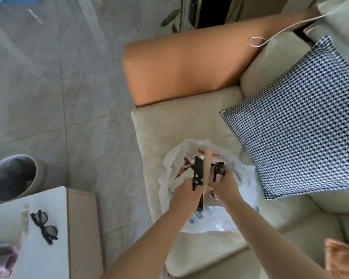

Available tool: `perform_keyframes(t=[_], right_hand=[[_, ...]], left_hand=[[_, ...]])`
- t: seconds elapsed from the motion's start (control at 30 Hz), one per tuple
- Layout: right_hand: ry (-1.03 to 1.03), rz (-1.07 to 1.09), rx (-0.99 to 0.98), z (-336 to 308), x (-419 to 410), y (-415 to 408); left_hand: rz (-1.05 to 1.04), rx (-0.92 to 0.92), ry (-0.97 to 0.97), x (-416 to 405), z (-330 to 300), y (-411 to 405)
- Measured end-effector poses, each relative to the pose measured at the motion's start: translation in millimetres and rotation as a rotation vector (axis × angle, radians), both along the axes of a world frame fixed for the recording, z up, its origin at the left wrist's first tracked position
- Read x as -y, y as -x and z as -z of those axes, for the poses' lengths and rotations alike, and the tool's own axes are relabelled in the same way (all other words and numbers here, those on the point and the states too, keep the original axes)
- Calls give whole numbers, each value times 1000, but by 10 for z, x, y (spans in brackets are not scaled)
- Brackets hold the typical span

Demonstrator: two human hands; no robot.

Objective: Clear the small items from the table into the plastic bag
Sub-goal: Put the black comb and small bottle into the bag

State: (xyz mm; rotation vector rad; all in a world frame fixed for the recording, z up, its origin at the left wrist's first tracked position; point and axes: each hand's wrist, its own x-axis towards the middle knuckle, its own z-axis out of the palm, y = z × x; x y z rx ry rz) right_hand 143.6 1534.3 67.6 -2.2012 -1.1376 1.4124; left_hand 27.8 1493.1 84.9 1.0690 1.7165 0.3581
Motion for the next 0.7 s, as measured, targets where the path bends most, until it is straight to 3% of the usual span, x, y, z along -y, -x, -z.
perform_keyframes(t=[0.23, 0.33, 0.43, 0.5, 0.57, 0.7], right_hand=[[-58, -234, 153, 215, -76, -138], [-42, -350, 229, 217, -79, -194], [-120, -476, 397, 207, -110, -310], [-216, -590, 583, 184, -139, -420], [-335, -649, 743, 153, -147, -526], [-201, -527, 682, 107, -150, -714]], left_hand=[[204, -216, -6, -210, 306, -183], [350, -445, -204, -306, 275, -146], [367, -709, -405, -455, 229, -48], [320, -775, -341, -530, 266, 30], [231, -757, -144, -576, 320, 92], [44, -678, 70, -619, 405, 165]])
